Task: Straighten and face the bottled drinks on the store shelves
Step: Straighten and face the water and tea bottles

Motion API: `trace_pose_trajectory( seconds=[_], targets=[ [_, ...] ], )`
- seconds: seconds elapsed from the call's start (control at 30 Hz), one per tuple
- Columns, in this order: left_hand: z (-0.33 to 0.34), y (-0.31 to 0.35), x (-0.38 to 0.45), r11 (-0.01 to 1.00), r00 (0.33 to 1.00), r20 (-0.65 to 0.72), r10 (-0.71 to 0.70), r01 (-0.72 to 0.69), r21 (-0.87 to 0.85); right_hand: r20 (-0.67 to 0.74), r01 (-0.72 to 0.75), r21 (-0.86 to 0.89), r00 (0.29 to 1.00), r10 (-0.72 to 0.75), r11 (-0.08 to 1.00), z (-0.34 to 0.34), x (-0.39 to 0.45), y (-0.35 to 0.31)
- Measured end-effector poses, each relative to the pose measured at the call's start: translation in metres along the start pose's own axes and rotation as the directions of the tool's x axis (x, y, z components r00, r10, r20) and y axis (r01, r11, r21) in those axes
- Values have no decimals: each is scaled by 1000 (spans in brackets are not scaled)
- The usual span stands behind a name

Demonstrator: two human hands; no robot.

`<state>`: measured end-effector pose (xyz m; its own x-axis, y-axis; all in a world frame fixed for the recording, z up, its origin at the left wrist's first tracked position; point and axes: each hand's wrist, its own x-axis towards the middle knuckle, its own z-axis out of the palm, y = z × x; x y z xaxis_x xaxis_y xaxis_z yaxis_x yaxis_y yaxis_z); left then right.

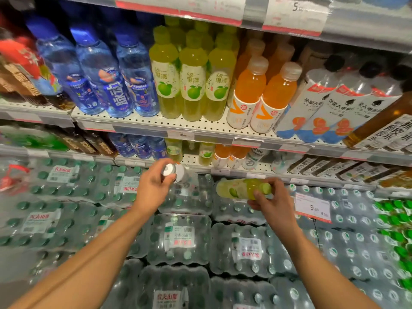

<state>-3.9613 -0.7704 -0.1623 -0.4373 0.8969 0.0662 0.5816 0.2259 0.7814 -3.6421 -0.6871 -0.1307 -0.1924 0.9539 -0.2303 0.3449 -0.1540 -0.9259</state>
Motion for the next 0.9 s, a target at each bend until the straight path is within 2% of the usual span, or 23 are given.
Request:
trace_pose_trajectory(
  seconds=[0.17,0.3,0.43,0.53,0.67,0.9],
  targets=[
    [-19,-4,-40,986,987,-23,-157,156,-61,47,106,-35,993,-105,994,61,28,-12],
    [-36,-11,-61,966,972,-40,-232,225,-130,60,211,-104,977,-205,972,103,50,-18],
    [-53,-9,-77,958,974,-45,-221,208,-197,78,259,-232,966,-247,938,137,70,-24],
    [-62,-12,-85,968,980,-40,-197,188,-166,92,253,-336,967,-236,907,157,83,-27],
    [-68,-21,-88,961,972,-3,-236,233,-148,122,239,-404,971,-207,883,174,100,-24],
    [-79,-30,-88,962,968,-32,-248,243,-127,139,311,-521,950,-280,795,190,123,-15]
  ],
)
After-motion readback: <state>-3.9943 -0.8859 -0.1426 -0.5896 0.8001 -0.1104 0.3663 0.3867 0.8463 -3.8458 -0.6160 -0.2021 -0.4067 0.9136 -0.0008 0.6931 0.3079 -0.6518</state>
